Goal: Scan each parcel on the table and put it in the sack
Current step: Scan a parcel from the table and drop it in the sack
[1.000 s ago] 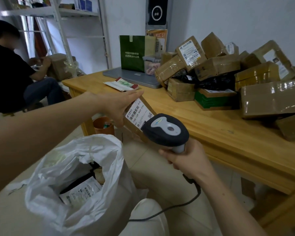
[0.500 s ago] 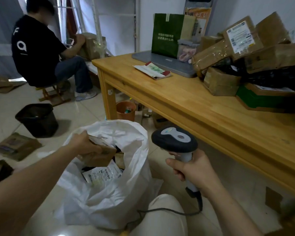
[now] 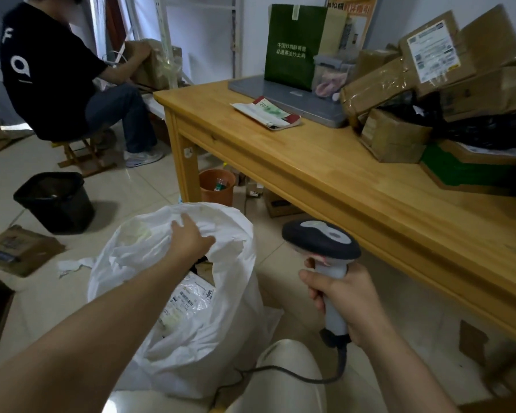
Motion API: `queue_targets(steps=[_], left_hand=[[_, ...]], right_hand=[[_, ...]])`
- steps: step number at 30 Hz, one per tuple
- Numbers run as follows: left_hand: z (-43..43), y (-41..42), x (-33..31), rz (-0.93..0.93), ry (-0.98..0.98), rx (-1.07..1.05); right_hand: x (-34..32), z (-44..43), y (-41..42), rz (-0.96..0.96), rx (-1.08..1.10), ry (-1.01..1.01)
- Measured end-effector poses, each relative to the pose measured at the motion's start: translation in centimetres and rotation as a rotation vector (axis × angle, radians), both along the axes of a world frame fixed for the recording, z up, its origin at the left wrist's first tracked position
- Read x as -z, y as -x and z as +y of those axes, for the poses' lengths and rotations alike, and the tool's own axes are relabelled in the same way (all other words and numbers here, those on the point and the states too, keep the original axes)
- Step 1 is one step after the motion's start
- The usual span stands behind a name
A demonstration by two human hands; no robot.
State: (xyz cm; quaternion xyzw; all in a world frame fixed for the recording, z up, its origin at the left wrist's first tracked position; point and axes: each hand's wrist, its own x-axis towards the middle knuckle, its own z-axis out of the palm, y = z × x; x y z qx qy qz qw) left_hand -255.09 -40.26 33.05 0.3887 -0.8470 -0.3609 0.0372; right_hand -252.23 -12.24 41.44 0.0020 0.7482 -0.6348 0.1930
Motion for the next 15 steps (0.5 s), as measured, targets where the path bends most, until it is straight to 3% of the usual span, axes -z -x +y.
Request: queue_targets(steps=[7,15], left_hand=[[12.5,5.2,-7.3,0.454,0.169,0.374],[25.7,12.8,-13.7,0.537,0.258,0.702]], right_hand=[[-1.8,3.7,1.6,0.007,0.246,0.300],[-5.5,11.9,4.4,0.065,0.488,0.478]])
